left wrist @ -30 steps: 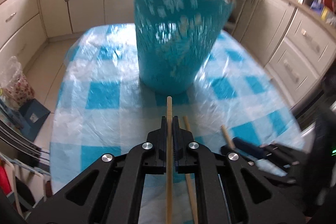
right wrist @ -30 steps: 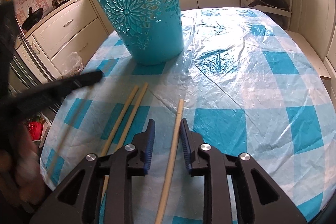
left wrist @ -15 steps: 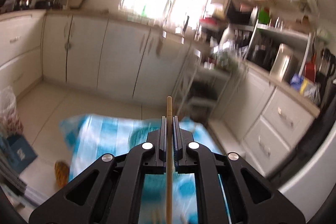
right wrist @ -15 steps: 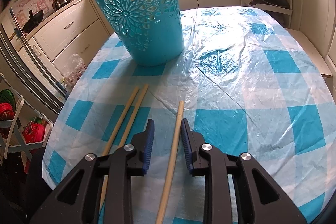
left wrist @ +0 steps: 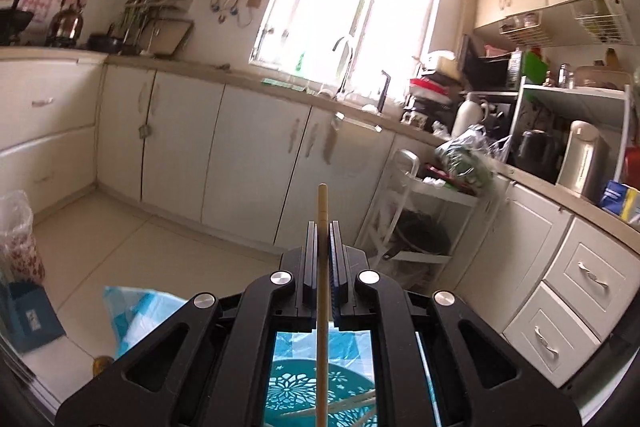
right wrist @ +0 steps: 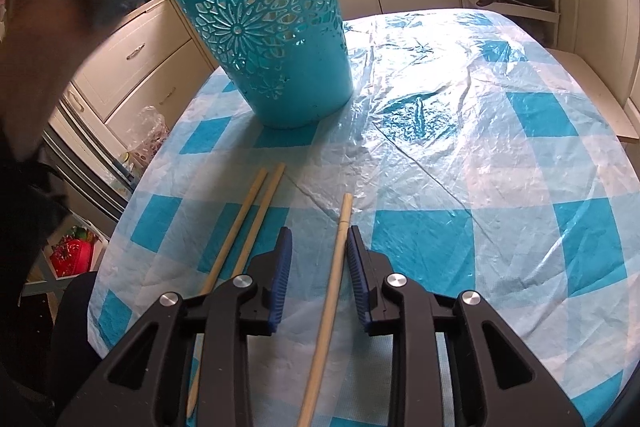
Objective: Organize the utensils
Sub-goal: 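Lift the chopstick with the left gripper and drop it into the basket, then move the open left gripper back down to the remaining chopsticks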
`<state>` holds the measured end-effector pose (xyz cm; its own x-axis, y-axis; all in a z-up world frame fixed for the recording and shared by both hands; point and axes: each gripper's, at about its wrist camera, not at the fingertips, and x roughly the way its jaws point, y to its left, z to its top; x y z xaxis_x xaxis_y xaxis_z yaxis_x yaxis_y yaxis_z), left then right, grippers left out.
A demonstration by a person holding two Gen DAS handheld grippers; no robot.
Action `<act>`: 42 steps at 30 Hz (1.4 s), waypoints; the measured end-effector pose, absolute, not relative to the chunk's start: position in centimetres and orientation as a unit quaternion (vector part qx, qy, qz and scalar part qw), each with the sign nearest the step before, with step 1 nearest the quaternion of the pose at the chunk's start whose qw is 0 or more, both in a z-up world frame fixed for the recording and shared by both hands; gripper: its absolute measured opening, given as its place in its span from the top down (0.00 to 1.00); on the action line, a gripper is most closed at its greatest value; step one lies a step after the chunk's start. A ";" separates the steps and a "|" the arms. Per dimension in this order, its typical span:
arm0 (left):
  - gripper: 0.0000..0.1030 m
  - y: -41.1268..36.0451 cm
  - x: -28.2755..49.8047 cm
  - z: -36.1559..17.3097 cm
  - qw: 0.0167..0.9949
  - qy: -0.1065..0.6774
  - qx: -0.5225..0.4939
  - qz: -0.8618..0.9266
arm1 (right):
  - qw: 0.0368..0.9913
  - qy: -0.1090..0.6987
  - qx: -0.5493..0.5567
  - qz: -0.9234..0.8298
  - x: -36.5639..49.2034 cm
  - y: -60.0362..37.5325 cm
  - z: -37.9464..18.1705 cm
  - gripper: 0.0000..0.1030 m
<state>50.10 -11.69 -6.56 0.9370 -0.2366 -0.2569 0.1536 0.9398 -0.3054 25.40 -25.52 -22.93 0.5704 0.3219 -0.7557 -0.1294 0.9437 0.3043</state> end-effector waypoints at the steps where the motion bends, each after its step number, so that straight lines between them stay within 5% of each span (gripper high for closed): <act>1: 0.95 -11.7 50.2 -7.1 0.974 0.148 -0.142 -0.098 | 0.879 0.446 0.109 0.129 25.4 -25.6 -22.9 0.72; 14: 0.94 -13.4 49.3 -8.2 0.973 0.192 -0.072 -0.108 | 0.876 0.450 0.119 0.130 25.5 -25.7 -22.9 0.71; 16: 0.86 -13.5 48.6 -8.6 0.970 0.208 -0.061 -0.110 | 0.876 0.450 0.118 0.130 25.4 -25.6 -22.9 0.71; 18: 0.58 -13.0 47.4 -9.1 0.969 0.221 -0.053 -0.100 | 0.876 0.449 0.117 0.129 25.4 -25.6 -22.9 0.71; 20: 0.44 -12.1 45.7 -9.6 0.970 0.223 -0.051 -0.086 | 0.877 0.449 0.114 0.128 25.3 -25.6 -22.8 0.71; 26: 0.32 -10.2 40.1 -11.5 0.972 0.230 -0.011 -0.056 | 0.884 0.446 0.083 0.115 24.9 -24.7 -22.7 0.71; 38: 0.29 -8.3 33.6 -21.2 0.929 0.362 0.048 -0.065 | 0.888 0.450 0.036 0.090 24.2 -23.5 -22.6 0.71; 42: 0.29 -8.0 33.1 -22.2 0.924 0.375 0.040 -0.066 | 0.891 0.446 0.010 0.079 23.9 -23.2 -22.6 0.83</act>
